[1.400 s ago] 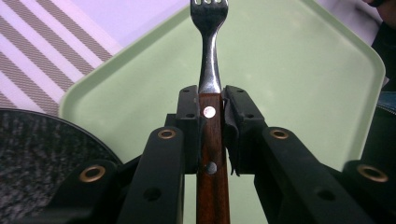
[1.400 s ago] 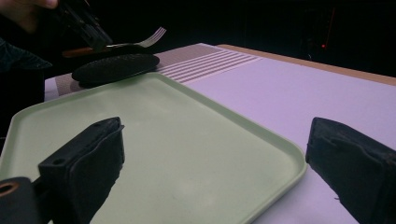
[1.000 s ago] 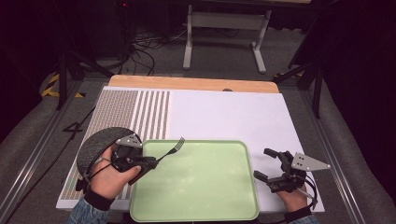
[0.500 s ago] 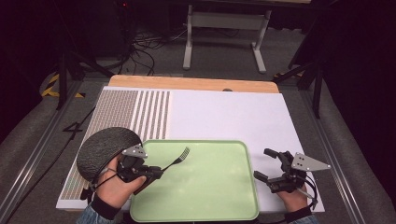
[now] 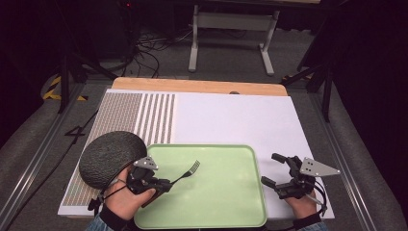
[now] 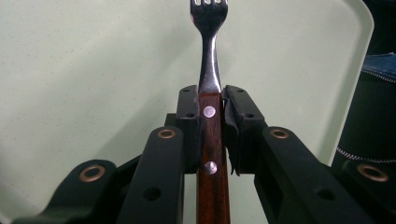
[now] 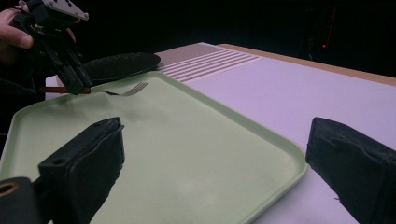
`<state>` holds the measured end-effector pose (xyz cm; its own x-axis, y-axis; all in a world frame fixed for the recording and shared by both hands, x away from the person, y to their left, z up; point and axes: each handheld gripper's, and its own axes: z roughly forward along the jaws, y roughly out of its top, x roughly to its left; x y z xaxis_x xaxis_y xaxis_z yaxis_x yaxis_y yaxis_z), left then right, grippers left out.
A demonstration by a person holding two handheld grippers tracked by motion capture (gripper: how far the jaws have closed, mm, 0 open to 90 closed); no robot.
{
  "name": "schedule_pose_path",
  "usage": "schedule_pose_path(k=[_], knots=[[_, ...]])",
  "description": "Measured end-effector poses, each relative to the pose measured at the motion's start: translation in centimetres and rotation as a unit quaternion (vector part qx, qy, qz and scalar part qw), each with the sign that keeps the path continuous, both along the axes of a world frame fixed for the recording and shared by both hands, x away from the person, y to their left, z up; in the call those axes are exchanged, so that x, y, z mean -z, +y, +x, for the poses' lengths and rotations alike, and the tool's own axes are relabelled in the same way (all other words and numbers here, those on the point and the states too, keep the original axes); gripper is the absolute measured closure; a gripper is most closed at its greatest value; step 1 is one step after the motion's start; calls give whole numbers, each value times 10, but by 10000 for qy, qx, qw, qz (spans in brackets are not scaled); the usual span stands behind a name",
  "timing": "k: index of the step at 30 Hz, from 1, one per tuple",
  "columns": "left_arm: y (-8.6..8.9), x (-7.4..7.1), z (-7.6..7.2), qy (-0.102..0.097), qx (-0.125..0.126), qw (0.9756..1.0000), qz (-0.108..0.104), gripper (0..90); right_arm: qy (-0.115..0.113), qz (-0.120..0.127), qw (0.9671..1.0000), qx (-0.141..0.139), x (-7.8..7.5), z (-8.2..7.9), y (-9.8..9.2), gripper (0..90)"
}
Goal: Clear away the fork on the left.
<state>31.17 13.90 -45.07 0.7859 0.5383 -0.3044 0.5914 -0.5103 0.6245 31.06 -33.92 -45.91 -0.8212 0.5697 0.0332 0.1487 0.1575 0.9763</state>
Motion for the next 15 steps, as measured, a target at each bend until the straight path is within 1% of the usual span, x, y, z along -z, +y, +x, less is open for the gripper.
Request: schedule_pose_path(k=[3, 4, 5, 8, 9, 15], knots=[[-2, 2, 0, 10, 6, 10000, 64, 775, 1, -1, 10000, -1, 0, 0, 0, 51], [-2, 3, 1, -32, -7, 9999, 123, 775, 3, -1, 10000, -3, 0, 0, 0, 51], [-3, 4, 0, 3, -4, 9999, 136, 775, 3, 0, 10000, -5, 0, 0, 0, 51], [-5, 6, 1, 22, 6, 9999, 158, 775, 12, -2, 10000, -3, 0, 0, 0, 51], [-5, 6, 1, -1, 7, 9998, 192, 775, 13, -3, 10000, -2, 0, 0, 0, 51], [-7, 10, 2, 117, -16, 9996, 263, 775, 18, 0, 10000, -4, 0, 0, 0, 51]])
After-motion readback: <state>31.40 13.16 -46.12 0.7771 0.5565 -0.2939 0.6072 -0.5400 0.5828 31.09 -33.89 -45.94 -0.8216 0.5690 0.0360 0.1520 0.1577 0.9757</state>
